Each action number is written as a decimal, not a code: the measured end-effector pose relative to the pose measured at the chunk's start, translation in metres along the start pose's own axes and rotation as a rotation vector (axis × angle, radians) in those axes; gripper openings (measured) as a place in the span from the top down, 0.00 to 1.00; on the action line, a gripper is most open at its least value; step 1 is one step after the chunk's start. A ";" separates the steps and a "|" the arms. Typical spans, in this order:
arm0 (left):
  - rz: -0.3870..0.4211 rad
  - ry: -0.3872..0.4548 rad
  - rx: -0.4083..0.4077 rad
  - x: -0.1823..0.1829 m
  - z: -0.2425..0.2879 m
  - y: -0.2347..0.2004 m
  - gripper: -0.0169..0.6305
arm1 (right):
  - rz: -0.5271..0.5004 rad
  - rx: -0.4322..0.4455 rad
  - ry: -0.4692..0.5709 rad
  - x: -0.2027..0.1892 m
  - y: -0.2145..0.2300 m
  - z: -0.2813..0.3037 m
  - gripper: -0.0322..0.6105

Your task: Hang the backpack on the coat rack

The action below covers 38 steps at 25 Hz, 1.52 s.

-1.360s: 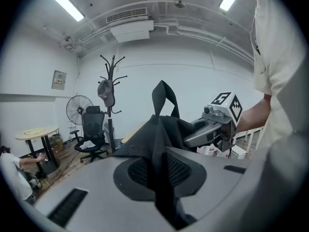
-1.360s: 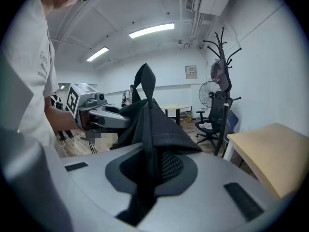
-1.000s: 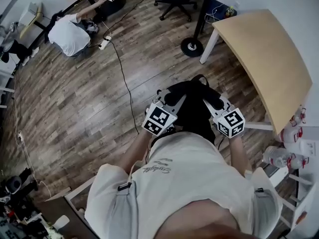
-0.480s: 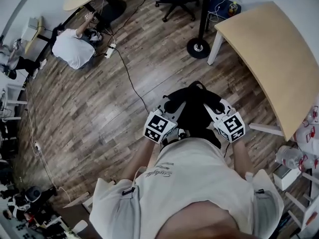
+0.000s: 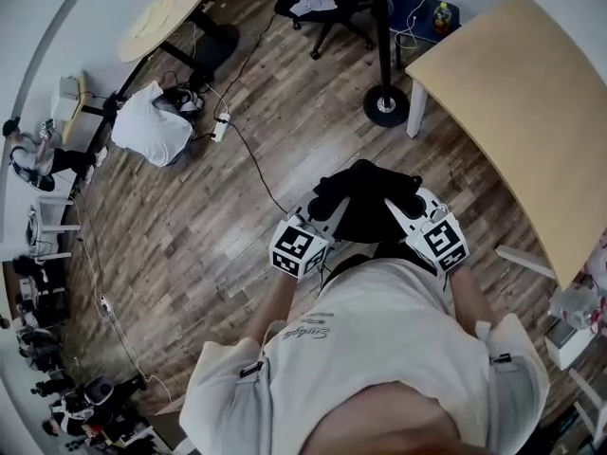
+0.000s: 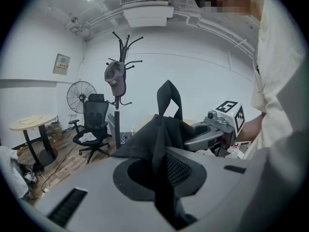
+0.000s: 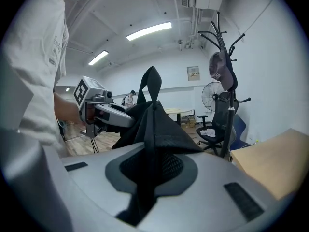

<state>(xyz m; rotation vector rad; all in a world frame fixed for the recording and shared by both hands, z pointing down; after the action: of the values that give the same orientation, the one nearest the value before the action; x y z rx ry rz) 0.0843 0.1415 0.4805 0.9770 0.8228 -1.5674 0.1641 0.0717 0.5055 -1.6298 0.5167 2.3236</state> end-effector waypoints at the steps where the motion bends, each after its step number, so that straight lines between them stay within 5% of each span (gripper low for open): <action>1: 0.004 0.008 0.004 0.006 0.009 -0.005 0.91 | -0.004 0.003 0.003 0.004 0.010 0.001 0.91; 7: 0.058 0.027 0.020 0.022 0.044 -0.027 0.91 | -0.031 -0.013 0.019 0.011 0.054 0.013 0.91; 16: 0.035 0.009 -0.027 0.030 0.086 -0.080 0.91 | 0.018 -0.054 -0.031 0.023 0.104 0.053 0.91; 38: 0.230 0.063 -0.383 0.091 0.186 -0.219 0.91 | 0.119 -0.377 0.002 0.079 0.210 0.145 0.91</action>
<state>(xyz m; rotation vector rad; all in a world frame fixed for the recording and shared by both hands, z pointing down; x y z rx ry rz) -0.1709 -0.0176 0.4817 0.8104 0.9753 -1.1349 -0.0708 -0.0556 0.5058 -1.8022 0.1839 2.6320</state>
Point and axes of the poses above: the fingertips, and each gripper's own axes: z forward along the fingers, y to its right, x out of its top, the point moved 2 cm from there along -z, backward along the fingers, and after that the axes turned 13 degrees about x, right-handed, at the moved point
